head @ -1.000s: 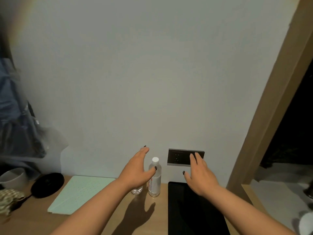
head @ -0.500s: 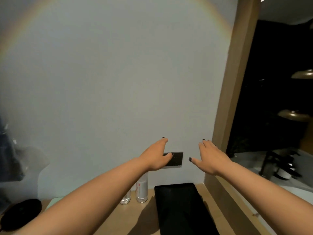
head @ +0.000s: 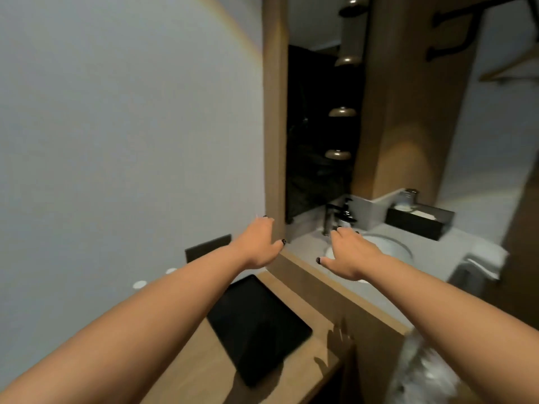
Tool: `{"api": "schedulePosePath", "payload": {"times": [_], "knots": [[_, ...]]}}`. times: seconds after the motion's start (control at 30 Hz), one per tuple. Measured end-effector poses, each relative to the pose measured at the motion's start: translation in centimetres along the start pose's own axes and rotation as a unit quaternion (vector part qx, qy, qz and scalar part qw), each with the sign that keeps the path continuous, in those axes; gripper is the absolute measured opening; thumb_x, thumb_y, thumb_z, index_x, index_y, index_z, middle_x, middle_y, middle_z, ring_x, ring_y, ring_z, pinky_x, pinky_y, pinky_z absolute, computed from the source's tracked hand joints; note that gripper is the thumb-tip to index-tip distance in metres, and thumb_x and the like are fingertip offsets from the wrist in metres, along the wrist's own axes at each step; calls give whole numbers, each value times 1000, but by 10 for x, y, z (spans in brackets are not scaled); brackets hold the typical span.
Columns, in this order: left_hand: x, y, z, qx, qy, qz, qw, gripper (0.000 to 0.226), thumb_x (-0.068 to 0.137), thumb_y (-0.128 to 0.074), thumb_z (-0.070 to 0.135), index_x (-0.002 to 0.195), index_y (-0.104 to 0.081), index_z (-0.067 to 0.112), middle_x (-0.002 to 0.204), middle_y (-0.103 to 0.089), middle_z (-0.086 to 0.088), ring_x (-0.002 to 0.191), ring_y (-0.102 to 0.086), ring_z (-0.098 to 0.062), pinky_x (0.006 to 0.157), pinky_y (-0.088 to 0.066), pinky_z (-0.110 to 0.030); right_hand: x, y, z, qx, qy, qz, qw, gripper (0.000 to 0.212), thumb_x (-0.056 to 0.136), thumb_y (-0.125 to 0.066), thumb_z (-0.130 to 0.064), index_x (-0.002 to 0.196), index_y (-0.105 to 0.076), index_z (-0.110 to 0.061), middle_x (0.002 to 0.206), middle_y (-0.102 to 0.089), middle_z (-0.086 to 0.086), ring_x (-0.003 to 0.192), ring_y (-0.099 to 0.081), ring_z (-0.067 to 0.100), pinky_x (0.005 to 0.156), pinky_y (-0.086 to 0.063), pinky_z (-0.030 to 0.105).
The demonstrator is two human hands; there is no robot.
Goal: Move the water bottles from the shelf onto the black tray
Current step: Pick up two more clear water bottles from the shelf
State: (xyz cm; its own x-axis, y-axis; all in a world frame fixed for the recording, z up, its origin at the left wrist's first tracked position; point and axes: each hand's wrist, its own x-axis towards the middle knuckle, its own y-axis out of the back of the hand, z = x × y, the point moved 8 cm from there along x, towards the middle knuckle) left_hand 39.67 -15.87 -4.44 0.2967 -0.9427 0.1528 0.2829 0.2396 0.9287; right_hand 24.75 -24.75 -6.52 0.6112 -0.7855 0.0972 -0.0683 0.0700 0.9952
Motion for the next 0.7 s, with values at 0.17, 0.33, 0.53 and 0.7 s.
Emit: {"api": "schedulePosePath", "payload": {"times": [0.17, 0.33, 0.53, 0.7], "knots": [[-11, -28, 68, -12, -62, -34, 997, 60, 96, -44, 35, 144, -27, 3, 155, -25, -11, 148, 2, -24, 118, -18, -41, -62, 18, 60, -31, -60, 9, 998, 69, 91, -42, -53, 138, -34, -3, 145, -37, 15, 136, -32, 31, 107, -34, 41], [-8, -56, 143, -38, -113, -55, 991, 63, 97, -44, 35, 147, -19, 6, 158, -18, -9, 148, 2, -20, 117, -18, -37, -104, 26, 130, -38, -115, 8, 993, 68, 90, -45, -55, 135, -38, -5, 140, -42, 14, 128, -39, 30, 103, -39, 41], [13, -87, 231, -39, -136, -67, 988, 66, 95, -48, 37, 147, -20, 7, 159, -15, -10, 148, -1, -21, 116, -20, -39, -139, 35, 216, -37, -151, 2, 988, 67, 90, -48, -50, 139, -34, -6, 146, -36, 14, 136, -34, 30, 107, -36, 41], [27, -110, 315, -57, -152, -67, 985, 68, 96, -48, 33, 149, -16, 6, 159, -12, -12, 148, -6, -25, 117, -16, -36, -167, 57, 288, 13, -155, 10, 988, 65, 92, -50, -44, 143, -32, -8, 150, -34, 12, 136, -35, 27, 109, -36, 39]]}}
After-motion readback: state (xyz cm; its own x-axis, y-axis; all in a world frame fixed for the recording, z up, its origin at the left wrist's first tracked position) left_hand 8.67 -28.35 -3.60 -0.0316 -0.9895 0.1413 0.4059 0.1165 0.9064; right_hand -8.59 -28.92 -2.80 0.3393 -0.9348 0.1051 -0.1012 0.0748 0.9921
